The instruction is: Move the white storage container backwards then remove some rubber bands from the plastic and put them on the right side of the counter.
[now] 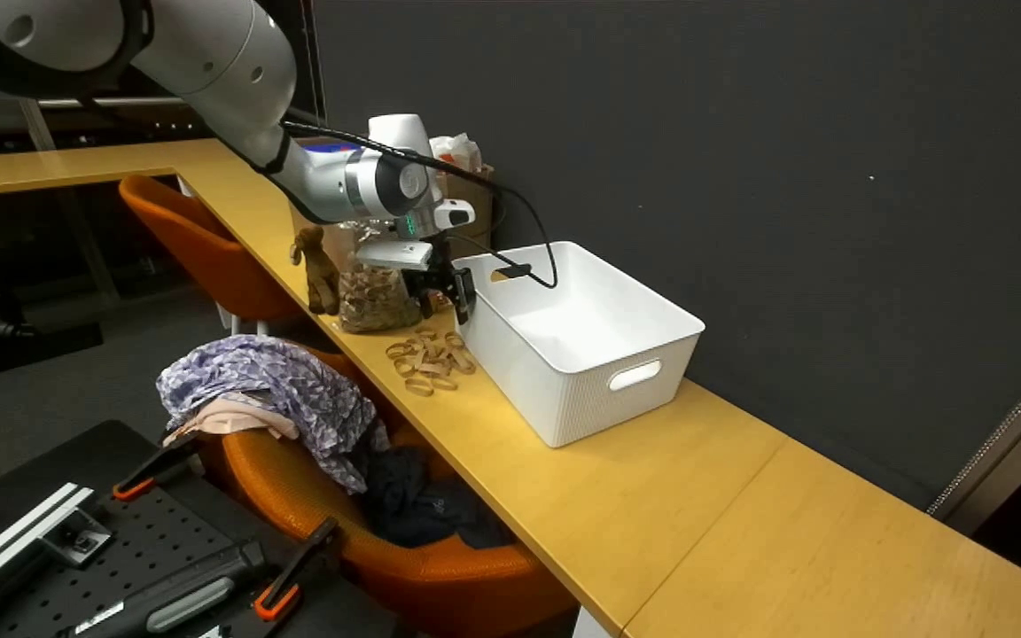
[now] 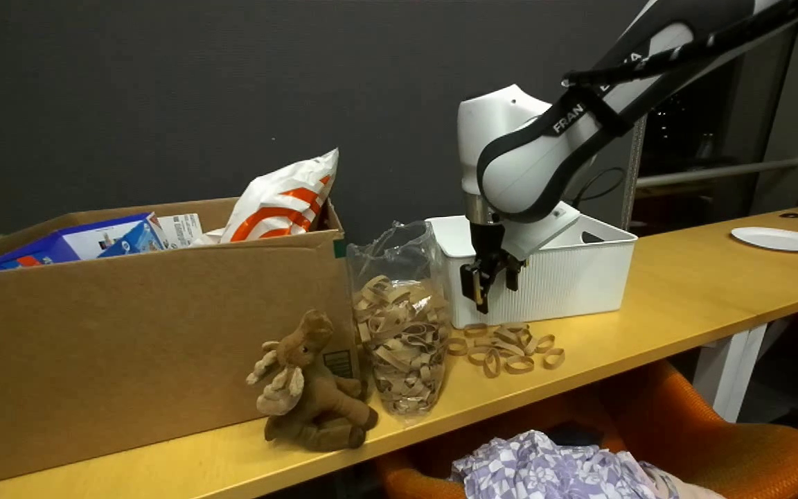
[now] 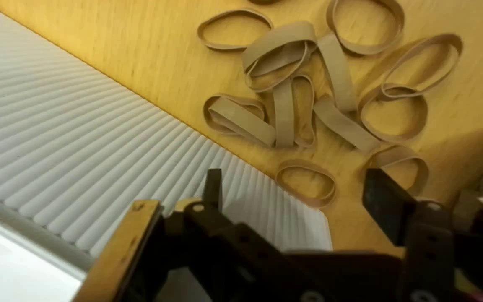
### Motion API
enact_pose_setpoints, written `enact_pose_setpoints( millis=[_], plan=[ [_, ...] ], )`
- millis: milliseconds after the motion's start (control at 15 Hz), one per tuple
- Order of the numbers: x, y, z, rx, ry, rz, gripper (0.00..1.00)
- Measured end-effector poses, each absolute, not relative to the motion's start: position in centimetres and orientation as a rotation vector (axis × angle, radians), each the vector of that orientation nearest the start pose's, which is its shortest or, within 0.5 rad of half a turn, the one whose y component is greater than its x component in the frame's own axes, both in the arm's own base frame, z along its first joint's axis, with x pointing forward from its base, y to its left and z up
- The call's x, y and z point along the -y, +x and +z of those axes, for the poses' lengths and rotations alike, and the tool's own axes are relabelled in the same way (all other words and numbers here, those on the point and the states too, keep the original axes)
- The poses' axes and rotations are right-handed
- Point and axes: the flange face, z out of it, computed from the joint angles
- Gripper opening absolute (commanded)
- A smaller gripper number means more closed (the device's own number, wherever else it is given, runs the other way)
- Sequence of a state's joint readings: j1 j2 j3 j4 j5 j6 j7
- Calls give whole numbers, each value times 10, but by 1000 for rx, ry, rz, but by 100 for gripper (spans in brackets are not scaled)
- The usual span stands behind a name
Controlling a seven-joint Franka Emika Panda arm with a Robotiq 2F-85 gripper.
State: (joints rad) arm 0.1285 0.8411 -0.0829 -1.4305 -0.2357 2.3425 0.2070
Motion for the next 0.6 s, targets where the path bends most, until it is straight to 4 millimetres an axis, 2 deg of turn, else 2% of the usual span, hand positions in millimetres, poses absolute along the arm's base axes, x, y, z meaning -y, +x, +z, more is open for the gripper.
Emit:
enact_pose_setpoints(
  millis=[267,600],
  plan=[
    [-43,731,226,-36,-3310,-183,100],
    [-63,702,271,-144,-3210,-134,100]
  ],
)
